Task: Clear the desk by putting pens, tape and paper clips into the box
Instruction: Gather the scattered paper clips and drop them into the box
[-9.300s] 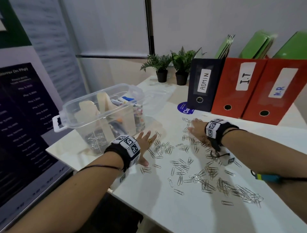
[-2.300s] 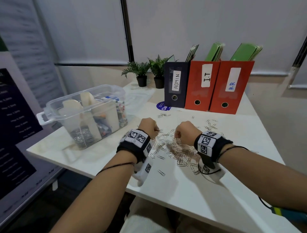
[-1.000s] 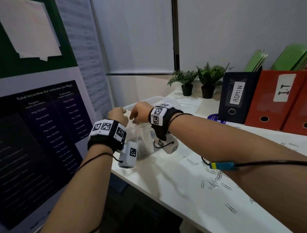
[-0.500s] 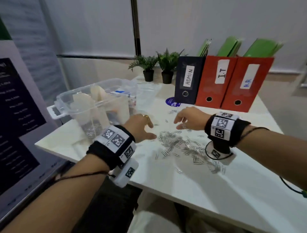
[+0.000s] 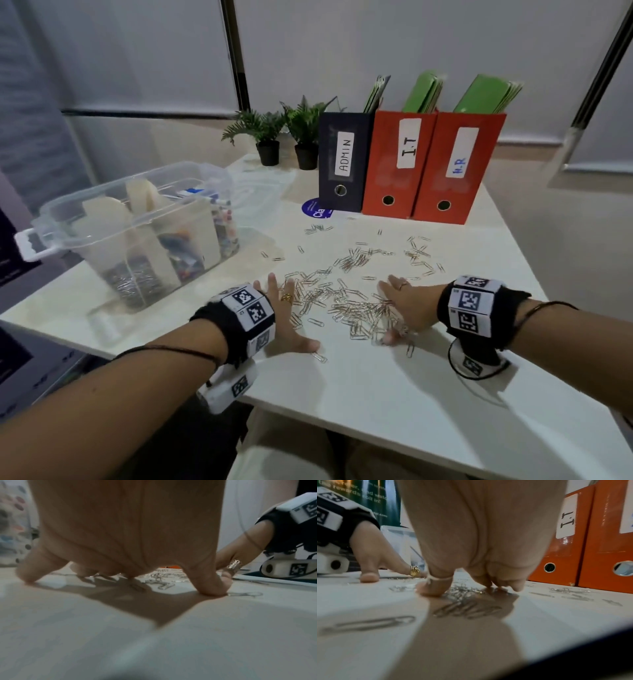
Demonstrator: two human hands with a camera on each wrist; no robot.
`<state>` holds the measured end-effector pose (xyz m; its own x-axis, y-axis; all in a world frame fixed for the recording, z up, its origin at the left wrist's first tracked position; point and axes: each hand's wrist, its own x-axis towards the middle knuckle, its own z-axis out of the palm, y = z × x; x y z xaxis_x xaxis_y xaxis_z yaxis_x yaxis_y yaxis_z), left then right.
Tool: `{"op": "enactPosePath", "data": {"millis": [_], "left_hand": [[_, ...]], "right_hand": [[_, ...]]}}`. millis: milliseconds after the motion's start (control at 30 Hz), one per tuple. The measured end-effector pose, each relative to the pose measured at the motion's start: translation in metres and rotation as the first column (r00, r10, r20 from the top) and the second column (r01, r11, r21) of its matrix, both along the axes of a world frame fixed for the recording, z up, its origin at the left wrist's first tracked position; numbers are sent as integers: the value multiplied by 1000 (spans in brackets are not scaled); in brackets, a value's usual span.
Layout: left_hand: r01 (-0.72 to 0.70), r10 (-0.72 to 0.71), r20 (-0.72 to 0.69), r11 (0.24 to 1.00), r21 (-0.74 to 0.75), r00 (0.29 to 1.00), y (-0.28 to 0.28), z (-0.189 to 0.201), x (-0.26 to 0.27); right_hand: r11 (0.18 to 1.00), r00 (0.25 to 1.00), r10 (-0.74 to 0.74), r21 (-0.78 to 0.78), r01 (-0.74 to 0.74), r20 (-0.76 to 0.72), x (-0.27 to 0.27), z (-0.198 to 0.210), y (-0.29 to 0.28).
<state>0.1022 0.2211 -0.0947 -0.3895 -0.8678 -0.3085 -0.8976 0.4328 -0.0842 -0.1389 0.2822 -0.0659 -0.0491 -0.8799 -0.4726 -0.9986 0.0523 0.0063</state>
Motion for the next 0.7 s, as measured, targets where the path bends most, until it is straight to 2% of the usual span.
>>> {"op": "enactPosePath", "data": {"millis": [100,200,300,433,533,700], "left_hand": [[-1,1,10,999,42,1000,-5,-2,-2],[49,-49,-3,995,83,999,-11,2,-9],[147,-155,49,980,132,987,-22,13,-24],[217,-226,22,955,203,974,-28,35,-54],[147,-147,-15,972,185,989,-43,48,-59],[-4,1,21,992,129,1000,-69,46,-26]], "right_hand": [[996,996,25,-91,-17,89,10,-5,-9],[986,996,4,-166,11,92,22,-14,-26],[987,989,43,-162,-19,143,26,-11,-42],[986,967,78,-160,-40,241,19,6,-60],[969,976,96,-242,-46,197,1,16,-78],[975,989,-8,-218,40,148,-13,11,-101]]}}
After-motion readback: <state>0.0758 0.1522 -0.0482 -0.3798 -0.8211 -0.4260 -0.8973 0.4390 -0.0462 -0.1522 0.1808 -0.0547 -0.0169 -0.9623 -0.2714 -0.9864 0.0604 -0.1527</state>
